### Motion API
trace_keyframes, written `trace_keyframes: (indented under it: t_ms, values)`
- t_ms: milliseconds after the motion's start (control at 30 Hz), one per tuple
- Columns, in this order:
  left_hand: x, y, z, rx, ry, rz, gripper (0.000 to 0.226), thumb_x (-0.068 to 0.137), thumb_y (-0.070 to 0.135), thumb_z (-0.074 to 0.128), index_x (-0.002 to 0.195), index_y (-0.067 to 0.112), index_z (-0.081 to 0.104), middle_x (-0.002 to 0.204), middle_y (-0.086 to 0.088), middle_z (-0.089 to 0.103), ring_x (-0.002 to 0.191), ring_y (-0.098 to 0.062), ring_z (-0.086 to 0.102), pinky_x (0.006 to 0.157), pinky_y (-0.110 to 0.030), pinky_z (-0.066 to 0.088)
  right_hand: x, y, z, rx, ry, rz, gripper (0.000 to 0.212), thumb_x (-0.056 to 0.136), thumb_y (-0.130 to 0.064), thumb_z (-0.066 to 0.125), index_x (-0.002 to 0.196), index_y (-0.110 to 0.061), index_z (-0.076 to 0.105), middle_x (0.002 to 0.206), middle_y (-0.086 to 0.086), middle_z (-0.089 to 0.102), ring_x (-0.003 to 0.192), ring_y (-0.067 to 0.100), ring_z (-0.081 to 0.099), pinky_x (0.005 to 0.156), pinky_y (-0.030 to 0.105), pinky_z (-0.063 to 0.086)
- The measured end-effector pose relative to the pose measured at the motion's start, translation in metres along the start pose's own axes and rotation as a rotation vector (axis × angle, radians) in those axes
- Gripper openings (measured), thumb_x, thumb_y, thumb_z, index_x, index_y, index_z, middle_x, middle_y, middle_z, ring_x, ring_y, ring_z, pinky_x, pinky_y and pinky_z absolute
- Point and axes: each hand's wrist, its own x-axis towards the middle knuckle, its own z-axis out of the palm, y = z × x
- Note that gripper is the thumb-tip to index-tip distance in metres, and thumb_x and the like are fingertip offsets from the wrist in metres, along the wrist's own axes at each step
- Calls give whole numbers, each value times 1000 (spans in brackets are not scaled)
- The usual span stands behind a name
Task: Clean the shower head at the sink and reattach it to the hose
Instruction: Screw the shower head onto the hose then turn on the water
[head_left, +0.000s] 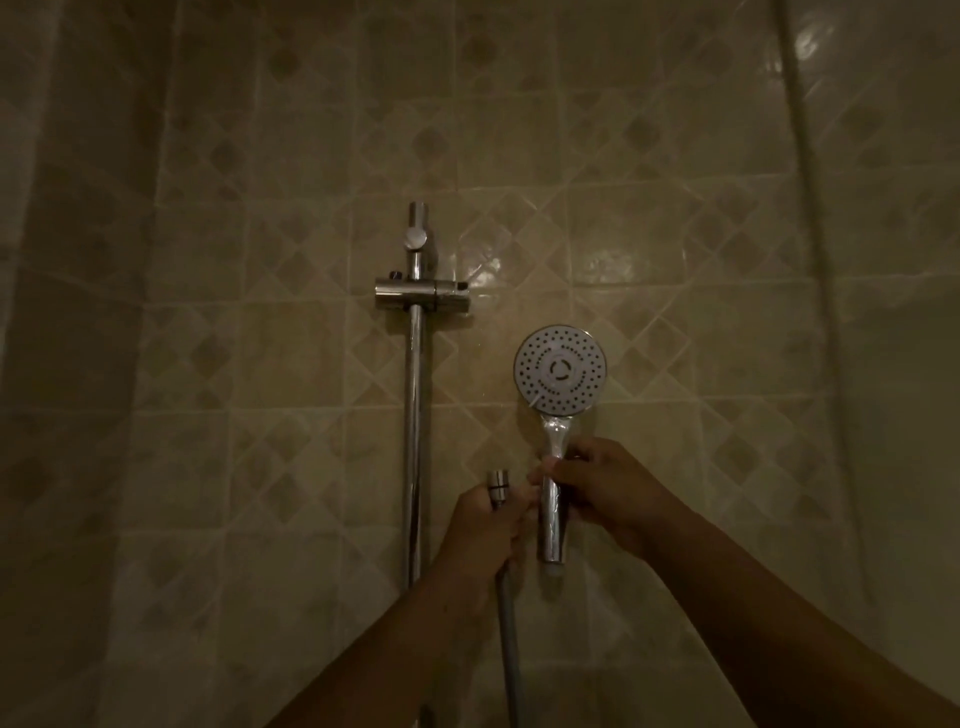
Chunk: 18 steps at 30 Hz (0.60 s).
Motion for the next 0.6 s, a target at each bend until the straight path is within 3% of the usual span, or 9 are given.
trace_keyframes:
  t_ms: [100, 200, 400, 600]
  values:
    - [-20, -17, -10, 12, 2, -59, 22, 97, 31, 62, 83, 15, 61, 59, 3, 51, 48, -10, 45, 44, -24, 35, -12, 8, 11, -7, -25, 27, 12, 92, -5, 60, 102, -1, 66, 99, 22, 73, 77, 23, 73, 56, 24, 54]
    - [-43, -33, -20, 69, -28, -127, 22, 102, 24, 53, 83, 14, 58, 51, 8, 49, 42, -6, 44, 41, -22, 35, -22, 21, 23, 43, -45, 41, 13, 94, -5, 59, 105, -2, 65, 96, 17, 75, 75, 21, 73, 56, 23, 54]
    - [-92, -69, -41, -3, -181, -216, 24, 103, 18, 52, 79, 16, 51, 50, 9, 39, 40, -6, 34, 42, -22, 28, -38, 55, 43, 56, -66, 44, 14, 96, -10, 57, 107, -6, 63, 97, 14, 75, 83, 24, 73, 73, 35, 58]
    - [-143, -128, -78, -22, -246, -377, 18, 102, 18, 54, 85, 14, 48, 54, 6, 44, 42, -6, 38, 42, -21, 33, -68, 87, 65, 119, -20, 105, 16, 97, -9, 55, 111, -2, 60, 99, 15, 73, 88, 27, 73, 77, 40, 59]
